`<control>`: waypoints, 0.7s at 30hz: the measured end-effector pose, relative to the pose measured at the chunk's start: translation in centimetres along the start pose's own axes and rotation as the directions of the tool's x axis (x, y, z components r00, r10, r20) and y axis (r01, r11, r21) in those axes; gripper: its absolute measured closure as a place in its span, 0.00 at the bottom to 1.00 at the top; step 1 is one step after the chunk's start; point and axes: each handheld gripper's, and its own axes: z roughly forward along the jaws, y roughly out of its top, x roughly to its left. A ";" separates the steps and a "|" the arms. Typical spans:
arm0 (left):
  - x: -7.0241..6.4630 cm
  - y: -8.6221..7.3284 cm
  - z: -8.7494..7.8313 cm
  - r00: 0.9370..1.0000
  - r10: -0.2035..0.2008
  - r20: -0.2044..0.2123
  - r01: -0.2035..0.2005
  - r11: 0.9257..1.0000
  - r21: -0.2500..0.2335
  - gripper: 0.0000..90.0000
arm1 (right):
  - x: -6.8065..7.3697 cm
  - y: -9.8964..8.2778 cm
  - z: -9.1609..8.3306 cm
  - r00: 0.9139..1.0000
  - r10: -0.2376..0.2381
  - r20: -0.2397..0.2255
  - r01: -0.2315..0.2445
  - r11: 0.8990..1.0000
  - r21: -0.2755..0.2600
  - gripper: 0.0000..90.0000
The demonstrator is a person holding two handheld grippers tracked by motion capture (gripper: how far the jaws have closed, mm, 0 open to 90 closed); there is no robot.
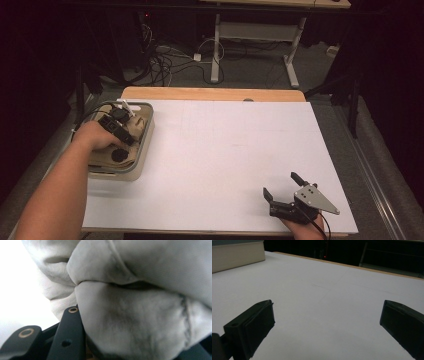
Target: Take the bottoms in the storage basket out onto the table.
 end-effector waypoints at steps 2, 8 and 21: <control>-0.1 0.1 -0.1 1.000 -0.001 0.006 0.001 1.000 0.024 0.68 | 0.0 0.0 0.0 1.000 0.001 0.002 -0.001 1.000 -0.001 0.01; -0.3 0.3 -0.7 1.000 -0.007 0.003 0.007 0.997 0.078 0.68 | -0.1 0.0 0.0 1.000 0.002 -0.002 -0.002 1.000 -0.003 0.01; -1.0 1.1 -2.4 1.000 -0.005 0.010 0.004 0.990 0.139 0.68 | 0.0 0.0 0.0 1.000 0.006 -0.008 -0.007 1.000 -0.003 0.01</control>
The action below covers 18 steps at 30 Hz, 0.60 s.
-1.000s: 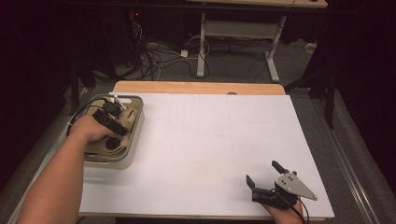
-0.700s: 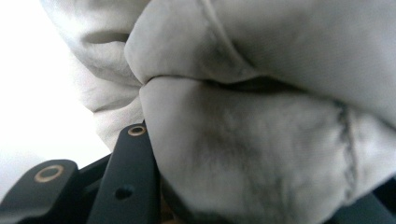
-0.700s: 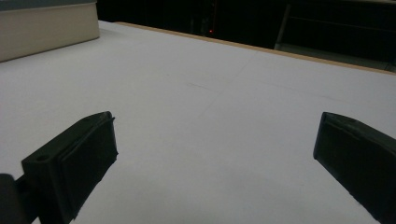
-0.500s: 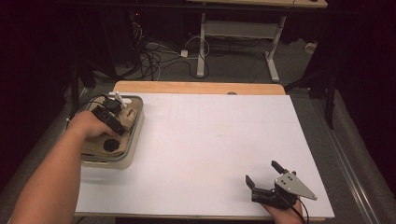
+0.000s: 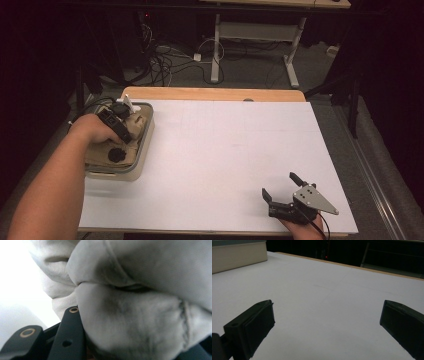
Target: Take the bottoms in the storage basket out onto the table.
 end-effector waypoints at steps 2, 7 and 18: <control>-0.1 0.1 -0.2 1.000 -0.001 -0.001 0.001 1.000 0.014 0.68 | 0.0 0.0 0.0 1.000 0.001 -0.002 -0.001 1.000 0.000 0.01; -0.1 0.2 -0.8 1.000 0.006 -0.006 -0.005 0.999 0.034 0.68 | 0.2 0.0 0.0 1.000 -0.005 -0.008 0.005 1.000 -0.001 0.01; -0.1 0.6 -1.5 1.000 0.005 -0.029 -0.004 0.998 0.063 0.68 | 0.2 0.0 0.1 1.000 -0.005 -0.008 0.005 1.000 0.001 0.01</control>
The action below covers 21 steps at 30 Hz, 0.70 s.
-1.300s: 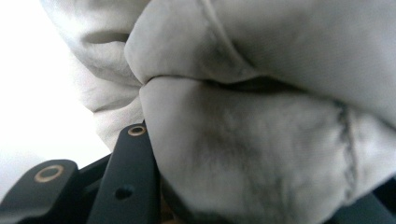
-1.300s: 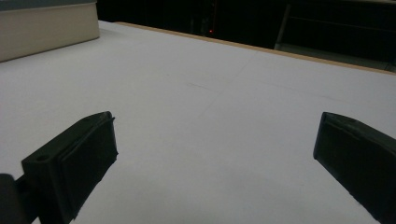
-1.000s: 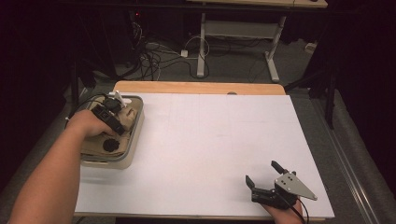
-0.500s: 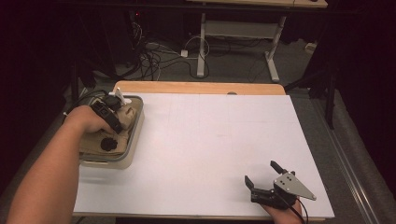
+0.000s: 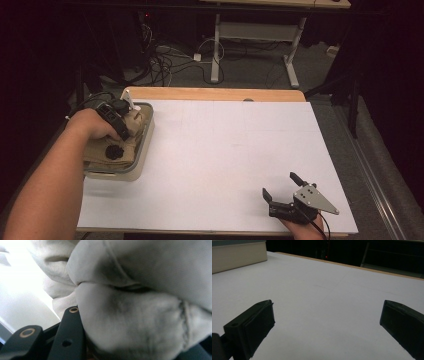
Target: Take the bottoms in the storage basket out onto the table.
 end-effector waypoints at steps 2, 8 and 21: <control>0.0 0.0 -0.2 1.000 -0.003 0.004 0.003 1.000 -0.003 0.68 | 0.0 0.0 0.0 1.000 0.000 0.000 0.000 1.000 -0.001 0.01; -0.1 0.1 -0.9 1.000 -0.001 -0.009 0.001 1.000 0.015 0.68 | -0.1 0.0 0.0 1.000 -0.003 0.001 0.003 1.000 -0.003 0.01; -1.2 0.3 -2.3 1.000 -0.008 -0.025 0.010 0.999 0.053 0.68 | -0.1 0.0 0.0 1.000 0.001 -0.002 -0.001 1.000 -0.003 0.01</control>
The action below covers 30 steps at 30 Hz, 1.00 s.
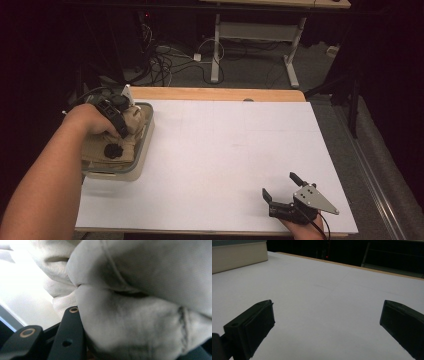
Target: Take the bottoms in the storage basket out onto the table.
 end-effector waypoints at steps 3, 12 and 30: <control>0.0 0.1 -0.4 1.000 -0.004 0.001 0.004 1.000 0.010 0.68 | 0.0 0.0 0.0 1.000 0.002 0.001 -0.002 1.000 -0.001 0.01; 0.0 0.0 -1.3 1.000 0.003 0.003 -0.003 1.000 0.007 0.68 | 0.0 0.0 0.0 1.000 -0.001 -0.003 0.001 1.000 -0.001 0.01; -0.9 0.0 -3.2 1.000 0.014 -0.002 -0.014 1.000 0.003 0.68 | 0.1 0.0 0.0 1.000 -0.004 -0.004 0.004 1.000 -0.001 0.01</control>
